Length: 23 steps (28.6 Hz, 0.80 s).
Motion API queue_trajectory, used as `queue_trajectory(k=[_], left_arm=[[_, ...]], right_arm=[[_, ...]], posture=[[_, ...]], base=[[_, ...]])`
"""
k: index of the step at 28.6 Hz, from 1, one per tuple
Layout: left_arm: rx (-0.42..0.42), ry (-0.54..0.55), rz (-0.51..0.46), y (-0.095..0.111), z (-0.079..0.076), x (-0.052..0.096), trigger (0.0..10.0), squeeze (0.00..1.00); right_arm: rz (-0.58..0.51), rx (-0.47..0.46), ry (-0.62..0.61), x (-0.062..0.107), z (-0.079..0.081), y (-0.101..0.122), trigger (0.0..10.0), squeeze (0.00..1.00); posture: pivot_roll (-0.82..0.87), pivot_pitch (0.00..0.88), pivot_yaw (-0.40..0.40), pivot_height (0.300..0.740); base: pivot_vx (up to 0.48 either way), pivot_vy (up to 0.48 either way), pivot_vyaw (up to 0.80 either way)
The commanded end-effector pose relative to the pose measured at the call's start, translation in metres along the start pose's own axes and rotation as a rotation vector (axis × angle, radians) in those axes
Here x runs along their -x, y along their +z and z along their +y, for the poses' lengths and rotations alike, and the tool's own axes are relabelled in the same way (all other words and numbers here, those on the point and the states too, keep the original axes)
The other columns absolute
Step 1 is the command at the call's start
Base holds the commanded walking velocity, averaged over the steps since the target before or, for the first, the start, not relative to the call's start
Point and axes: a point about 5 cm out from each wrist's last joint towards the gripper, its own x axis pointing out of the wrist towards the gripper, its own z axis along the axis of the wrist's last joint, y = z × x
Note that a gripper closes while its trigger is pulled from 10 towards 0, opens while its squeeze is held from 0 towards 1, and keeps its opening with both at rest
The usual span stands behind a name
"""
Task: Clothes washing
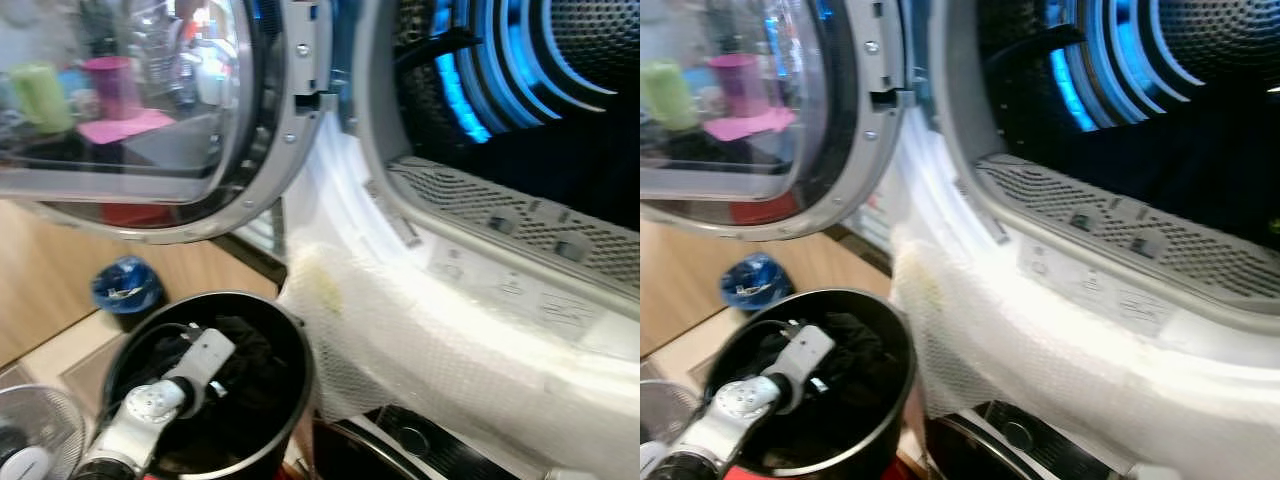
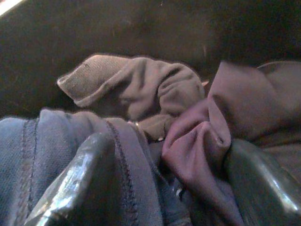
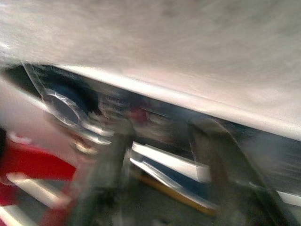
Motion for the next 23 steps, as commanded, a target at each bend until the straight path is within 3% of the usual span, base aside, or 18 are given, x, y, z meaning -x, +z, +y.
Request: queue_trajectory(k=[1, 3, 4, 7, 13, 15, 18, 23], left_arm=[[-0.009, 0.021, 0.057, -0.010, 0.003, 0.004, 10.0, 0.00], [-0.017, 0.049, 0.127, -0.017, 0.009, 0.006, 10.0, 0.00], [-0.006, 0.073, 0.176, -0.022, 0.013, 0.009, 10.0, 0.00], [-0.013, 0.094, 0.301, -0.035, 0.024, 0.017, 10.0, 0.00], [-0.054, 0.105, 0.414, -0.049, 0.038, 0.030, 10.0, 0.00], [-0.062, 0.101, 0.438, -0.052, 0.039, 0.033, 10.0, 0.00], [-0.108, 0.092, 0.545, -0.070, 0.043, 0.050, 10.0, 0.00], [-0.119, 0.049, 0.626, -0.086, 0.041, 0.067, 10.0, 0.00]], right_arm=[[0.023, -0.034, -0.074, -0.001, -0.012, -0.009, 10.0, 0.00], [0.095, -0.068, -0.188, -0.022, -0.015, -0.033, 10.0, 0.00], [0.140, -0.145, -0.244, -0.029, -0.014, -0.045, 10.0, 0.00], [0.234, -0.129, -0.309, -0.036, -0.006, -0.065, 10.0, 0.00], [0.277, -0.143, -0.321, -0.043, 0.005, -0.078, 10.0, 0.00], [0.275, -0.131, -0.337, -0.043, 0.004, -0.079, 10.0, 0.00], [0.293, -0.195, -0.543, -0.029, -0.022, -0.089, 10.0, 0.00], [0.331, -0.221, -0.584, -0.019, -0.028, -0.102, 10.0, 0.00]], posture=[[0.08, 0.053, 0.013, 0.740], [0.10, 0.046, 0.020, 0.740], [0.12, 0.045, 0.036, 0.740], [0.15, 0.039, 0.050, 0.740], [0.17, 0.038, 0.073, 0.740], [0.17, 0.039, 0.075, 0.740], [0.18, 0.047, 0.087, 0.740], [0.19, 0.058, 0.098, 0.740]], base=[[0.000, 0.000, 0.00], [0.000, 0.000, 0.00], [0.000, 0.000, 0.00], [0.000, 0.000, 0.00], [0.000, 0.000, 0.00], [0.000, 0.000, 0.00], [0.000, 0.000, 0.00], [0.000, 0.000, 0.00]])
